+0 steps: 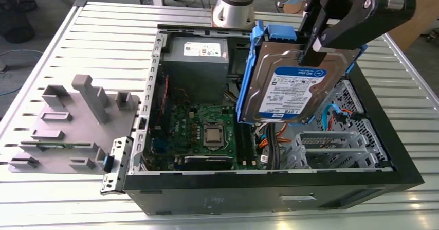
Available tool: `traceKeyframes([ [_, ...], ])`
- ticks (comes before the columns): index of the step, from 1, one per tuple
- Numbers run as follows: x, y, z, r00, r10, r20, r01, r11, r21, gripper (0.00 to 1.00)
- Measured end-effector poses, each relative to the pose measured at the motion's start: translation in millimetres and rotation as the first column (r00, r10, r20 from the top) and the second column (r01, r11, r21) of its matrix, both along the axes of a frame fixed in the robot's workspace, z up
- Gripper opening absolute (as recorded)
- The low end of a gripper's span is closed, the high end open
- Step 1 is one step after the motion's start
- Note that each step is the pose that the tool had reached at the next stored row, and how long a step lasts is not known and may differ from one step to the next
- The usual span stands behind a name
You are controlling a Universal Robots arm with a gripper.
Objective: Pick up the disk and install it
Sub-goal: 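Pick up the disk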
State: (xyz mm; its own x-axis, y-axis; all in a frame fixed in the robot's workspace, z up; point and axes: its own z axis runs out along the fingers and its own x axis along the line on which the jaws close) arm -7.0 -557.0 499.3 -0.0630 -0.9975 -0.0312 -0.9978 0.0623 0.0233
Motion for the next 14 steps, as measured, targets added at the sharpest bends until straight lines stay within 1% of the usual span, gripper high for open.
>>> traceKeyframes([
  [2,4.5,0.0,-0.3,1.0,0.0,0.0001,0.0,1.0,0.0003,0.35],
  [8,21.5,0.1,-0.9,1.0,0.0,-0.0001,0.0,1.0,0.0,0.35],
  [14,27.1,0.0,-1.2,1.0,0.0,-0.0001,0.0,1.0,0.0002,0.35],
])
